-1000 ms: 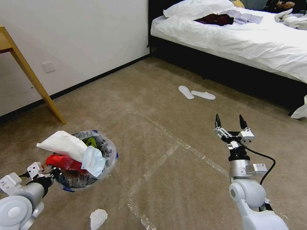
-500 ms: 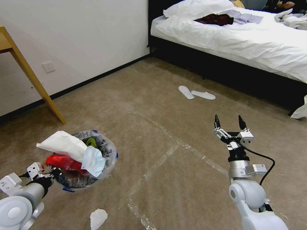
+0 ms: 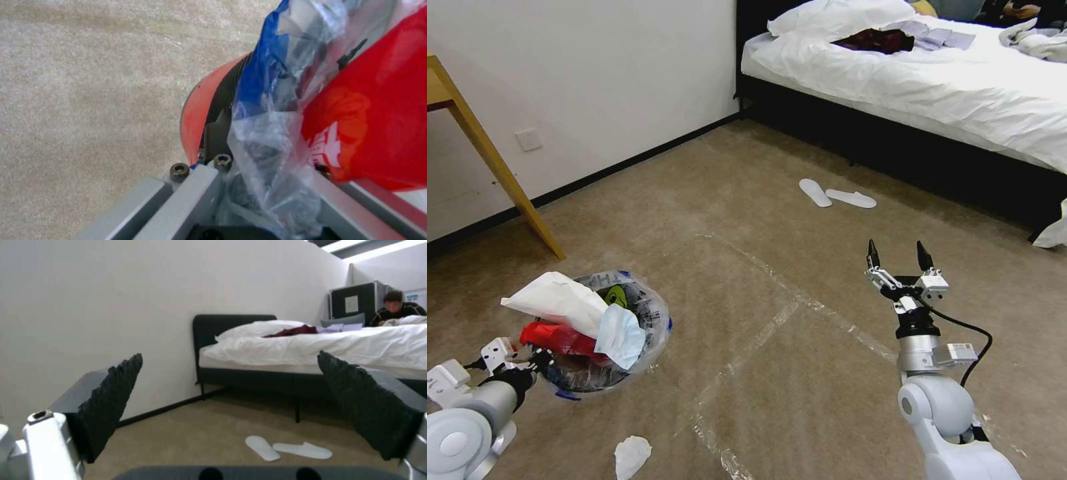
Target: Pick up the trash bin and place the garbage on the floor into it.
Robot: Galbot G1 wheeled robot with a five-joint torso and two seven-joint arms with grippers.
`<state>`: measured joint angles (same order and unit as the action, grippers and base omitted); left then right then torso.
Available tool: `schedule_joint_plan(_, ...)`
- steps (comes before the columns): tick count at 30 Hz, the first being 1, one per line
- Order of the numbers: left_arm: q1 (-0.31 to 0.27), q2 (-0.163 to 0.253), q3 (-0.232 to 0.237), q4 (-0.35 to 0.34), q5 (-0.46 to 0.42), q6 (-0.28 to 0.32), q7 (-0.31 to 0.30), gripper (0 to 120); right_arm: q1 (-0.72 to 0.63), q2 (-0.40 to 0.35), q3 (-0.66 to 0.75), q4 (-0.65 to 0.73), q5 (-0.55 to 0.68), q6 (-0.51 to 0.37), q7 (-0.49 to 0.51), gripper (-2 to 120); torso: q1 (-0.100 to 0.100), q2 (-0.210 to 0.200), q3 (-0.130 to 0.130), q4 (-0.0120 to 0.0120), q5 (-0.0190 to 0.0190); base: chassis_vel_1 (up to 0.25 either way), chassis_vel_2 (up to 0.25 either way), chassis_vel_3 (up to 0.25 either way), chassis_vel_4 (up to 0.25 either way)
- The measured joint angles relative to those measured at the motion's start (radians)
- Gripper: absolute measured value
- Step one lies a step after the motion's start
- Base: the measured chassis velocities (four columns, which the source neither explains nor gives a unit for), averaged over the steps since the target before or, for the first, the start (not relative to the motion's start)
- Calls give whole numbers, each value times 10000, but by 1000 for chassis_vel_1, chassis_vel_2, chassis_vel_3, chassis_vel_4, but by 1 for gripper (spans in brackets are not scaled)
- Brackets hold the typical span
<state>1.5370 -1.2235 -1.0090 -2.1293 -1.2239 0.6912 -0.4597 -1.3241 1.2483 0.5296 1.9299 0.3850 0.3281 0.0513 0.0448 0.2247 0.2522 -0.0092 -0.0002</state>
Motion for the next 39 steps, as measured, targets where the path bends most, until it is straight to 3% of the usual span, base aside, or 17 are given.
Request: schedule_joint_plan(39,-8,-55,-33,-35,-2,-16,0,0,77,-54,22,21,176,-74,-157,100,-1,0,-1,1,0,-5,4,4,-4)
